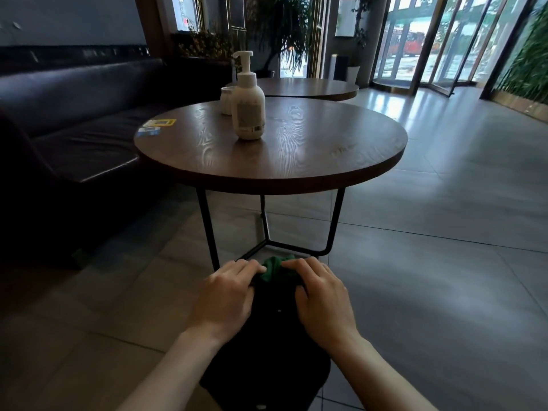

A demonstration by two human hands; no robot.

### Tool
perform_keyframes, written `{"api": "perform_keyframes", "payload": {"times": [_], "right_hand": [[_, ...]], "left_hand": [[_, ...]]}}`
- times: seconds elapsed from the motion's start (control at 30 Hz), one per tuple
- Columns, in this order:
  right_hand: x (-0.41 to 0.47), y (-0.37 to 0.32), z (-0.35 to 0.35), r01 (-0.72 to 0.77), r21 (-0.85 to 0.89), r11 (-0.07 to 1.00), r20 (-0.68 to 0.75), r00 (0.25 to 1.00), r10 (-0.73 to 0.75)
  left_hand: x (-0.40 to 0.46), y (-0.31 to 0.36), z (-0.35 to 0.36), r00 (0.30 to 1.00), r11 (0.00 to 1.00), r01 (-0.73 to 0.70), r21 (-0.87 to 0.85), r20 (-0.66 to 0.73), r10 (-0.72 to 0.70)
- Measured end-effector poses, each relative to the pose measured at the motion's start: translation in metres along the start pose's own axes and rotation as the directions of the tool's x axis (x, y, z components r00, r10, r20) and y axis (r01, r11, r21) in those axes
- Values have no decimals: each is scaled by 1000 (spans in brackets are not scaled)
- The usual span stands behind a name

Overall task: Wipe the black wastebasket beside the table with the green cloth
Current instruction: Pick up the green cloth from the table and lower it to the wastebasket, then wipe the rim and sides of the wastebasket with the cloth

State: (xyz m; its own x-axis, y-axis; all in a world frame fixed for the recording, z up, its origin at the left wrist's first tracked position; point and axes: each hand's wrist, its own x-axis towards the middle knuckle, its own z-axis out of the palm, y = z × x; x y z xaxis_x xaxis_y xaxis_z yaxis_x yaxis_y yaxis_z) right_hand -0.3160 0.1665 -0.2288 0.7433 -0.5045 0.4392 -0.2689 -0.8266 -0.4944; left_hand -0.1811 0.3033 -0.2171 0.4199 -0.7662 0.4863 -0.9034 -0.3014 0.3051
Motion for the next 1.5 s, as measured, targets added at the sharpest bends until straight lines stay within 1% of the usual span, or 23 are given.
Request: {"api": "perform_keyframes", "payload": {"times": [0.1,0.17,0.23,0.33,0.4,0.53,0.67,0.83,0.93,1.0,1.13,1.3,1.4,1.47,1.5], "right_hand": [[-5,1,1,-8,156,988,109,994,-9],[-12,4,2,-23,228,973,159,987,-14],[-18,8,5,-40,263,964,155,988,-1],[-25,17,12,-36,287,957,109,994,5],[-31,23,15,-2,265,964,63,998,-15],[-42,28,17,40,107,993,19,999,-42],[-58,37,16,14,25,1000,14,1000,-14],[-85,58,13,-42,-53,998,8,999,43],[-102,71,15,-85,-103,991,1,996,86],[-111,78,16,-106,-129,986,-9,994,105],[-123,87,13,-143,-141,980,-30,990,140],[-129,90,9,-136,-154,979,-51,990,130],[-131,88,6,-138,-165,976,-56,990,131],[-130,87,3,-138,-171,976,-59,990,130],[-127,85,2,-138,-169,976,-72,989,127]], "left_hand": [[2,7,4,997,997,35,-67,-62,-39],[5,12,4,995,995,47,-93,-88,-56],[5,18,4,995,993,21,-112,-93,-32],[0,28,1,997,990,-57,-132,-52,50],[-7,31,0,995,986,-99,-134,0,100],[-25,27,2,983,982,-143,-120,97,155],[-62,4,7,958,985,-161,-55,231,169],[-123,-45,13,893,977,-171,125,440,100],[-147,-66,18,852,969,-160,189,523,38],[-151,-72,24,845,967,-150,207,534,16],[-150,-74,42,838,985,-91,148,546,-5],[-152,-63,66,824,992,-93,84,566,29],[-153,-61,75,865,997,-66,41,500,37],[-152,-60,75,875,1000,-23,13,485,14],[-149,-60,72,882,999,-33,11,472,24]]}}
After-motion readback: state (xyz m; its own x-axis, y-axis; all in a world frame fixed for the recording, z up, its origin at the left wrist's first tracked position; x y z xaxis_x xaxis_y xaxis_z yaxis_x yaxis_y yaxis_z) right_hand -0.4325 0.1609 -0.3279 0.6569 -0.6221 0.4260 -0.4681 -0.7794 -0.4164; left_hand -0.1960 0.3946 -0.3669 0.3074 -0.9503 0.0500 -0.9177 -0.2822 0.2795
